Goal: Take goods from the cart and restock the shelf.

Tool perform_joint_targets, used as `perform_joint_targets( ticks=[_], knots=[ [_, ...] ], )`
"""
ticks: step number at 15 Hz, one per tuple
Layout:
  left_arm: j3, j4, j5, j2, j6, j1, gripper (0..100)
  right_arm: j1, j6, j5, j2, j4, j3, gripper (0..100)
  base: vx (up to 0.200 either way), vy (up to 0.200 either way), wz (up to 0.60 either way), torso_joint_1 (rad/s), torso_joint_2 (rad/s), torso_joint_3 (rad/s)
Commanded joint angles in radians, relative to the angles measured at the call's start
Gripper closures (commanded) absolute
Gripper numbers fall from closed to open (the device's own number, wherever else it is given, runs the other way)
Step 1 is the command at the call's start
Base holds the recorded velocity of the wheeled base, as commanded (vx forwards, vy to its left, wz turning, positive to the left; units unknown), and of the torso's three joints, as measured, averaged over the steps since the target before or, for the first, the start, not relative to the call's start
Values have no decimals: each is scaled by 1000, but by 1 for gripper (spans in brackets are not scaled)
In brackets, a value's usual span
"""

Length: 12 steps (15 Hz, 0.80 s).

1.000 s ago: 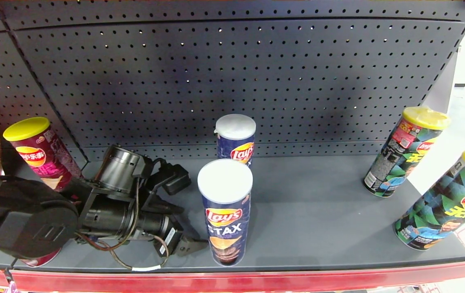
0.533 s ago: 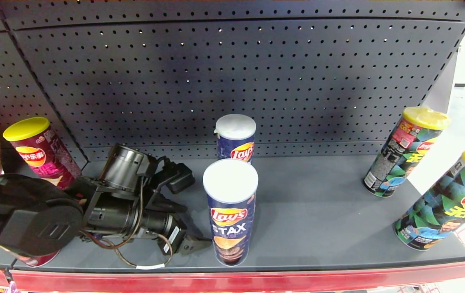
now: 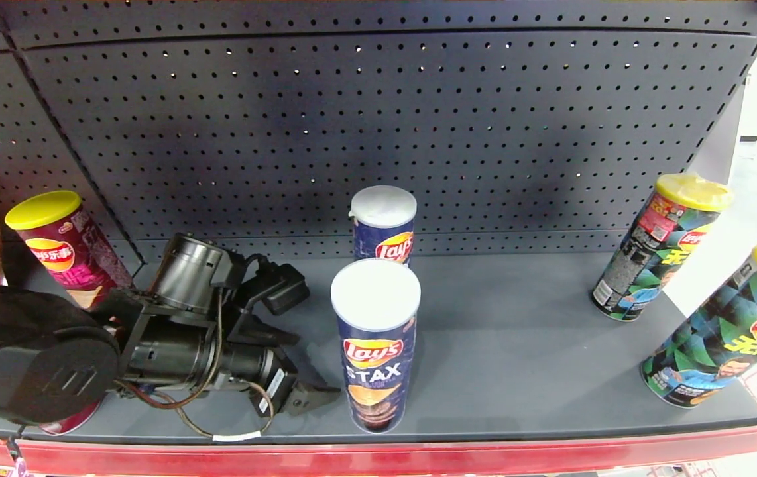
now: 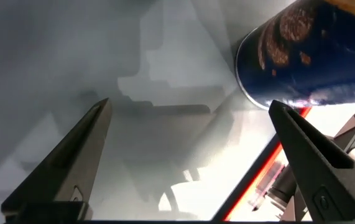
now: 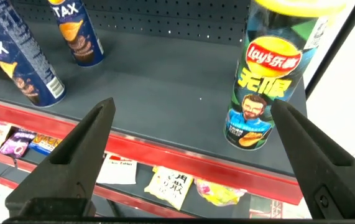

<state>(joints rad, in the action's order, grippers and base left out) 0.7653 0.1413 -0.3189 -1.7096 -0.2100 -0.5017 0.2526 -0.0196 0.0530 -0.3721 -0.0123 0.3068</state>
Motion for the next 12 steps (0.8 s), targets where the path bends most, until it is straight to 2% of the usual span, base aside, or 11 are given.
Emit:
perform_joint_targets(
  ticks=[1, 2, 4, 5, 7, 8, 10, 11, 12],
  knots=[
    [-98, -2, 3, 179, 9, 48, 0, 1, -2, 1, 22, 8, -23, 0, 0, 0, 0, 0, 0, 0],
    [-158, -3, 4, 272, 18, 66, 0, 4, -3, 8, 33, 29, -31, 0, 0, 0, 0, 0, 0, 0],
    [-294, -12, 12, 502, 44, 66, 0, 7, -8, 10, 93, 41, -81, 0, 0, 0, 0, 0, 0, 0],
    [-348, -52, 26, 633, 44, 66, 0, 5, -8, 7, 130, 54, -100, 0, 0, 0, 0, 0, 0, 0],
    [-360, -252, 63, 881, 52, 71, 0, -6, -7, -16, 171, 143, -86, 0, 0, 0, 0, 0, 0, 0],
    [-354, -364, 104, 996, 83, 74, 0, -21, -7, -48, 173, 183, -71, 0, 0, 0, 0, 0, 0, 0],
    [-331, -549, 222, 1208, 164, 84, 0, -82, -5, -124, 171, 222, -60, 0, 0, 0, 0, 0, 0, 0],
    [-301, -646, 302, 1294, 201, 112, 0, -110, -5, -143, 171, 238, -60, 0, 0, 0, 0, 0, 0, 0],
    [-268, -732, 356, 1354, 235, 157, 0, -199, -5, -168, 173, 296, -60, 0, 0, 0, 0, 0, 0, 0]
  ],
)
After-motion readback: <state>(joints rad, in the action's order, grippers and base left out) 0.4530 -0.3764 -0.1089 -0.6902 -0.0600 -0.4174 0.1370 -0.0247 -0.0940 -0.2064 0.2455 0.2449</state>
